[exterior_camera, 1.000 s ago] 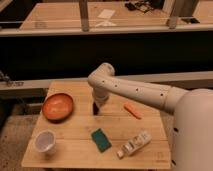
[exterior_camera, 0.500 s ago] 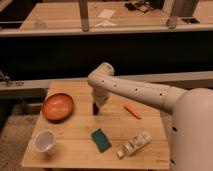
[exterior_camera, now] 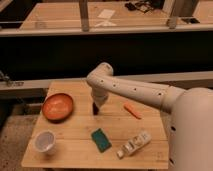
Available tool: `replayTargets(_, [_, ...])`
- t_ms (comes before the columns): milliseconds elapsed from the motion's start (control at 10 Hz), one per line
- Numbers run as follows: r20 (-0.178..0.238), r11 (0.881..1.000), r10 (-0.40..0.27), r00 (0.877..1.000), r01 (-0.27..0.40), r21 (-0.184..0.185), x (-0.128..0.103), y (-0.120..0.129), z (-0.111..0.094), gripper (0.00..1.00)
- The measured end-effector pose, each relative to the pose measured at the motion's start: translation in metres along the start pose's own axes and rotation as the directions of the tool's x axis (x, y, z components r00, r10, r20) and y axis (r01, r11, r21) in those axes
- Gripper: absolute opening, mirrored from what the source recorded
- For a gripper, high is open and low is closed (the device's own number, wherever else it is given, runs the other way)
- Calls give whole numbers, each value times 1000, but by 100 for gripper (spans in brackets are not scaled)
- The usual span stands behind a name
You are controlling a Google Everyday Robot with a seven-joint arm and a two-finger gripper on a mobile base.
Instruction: Knock the eraser over
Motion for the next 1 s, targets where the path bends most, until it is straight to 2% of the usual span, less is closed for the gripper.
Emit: replayTargets(1000, [-2, 999, -42, 999, 42, -2, -4, -3, 1, 5])
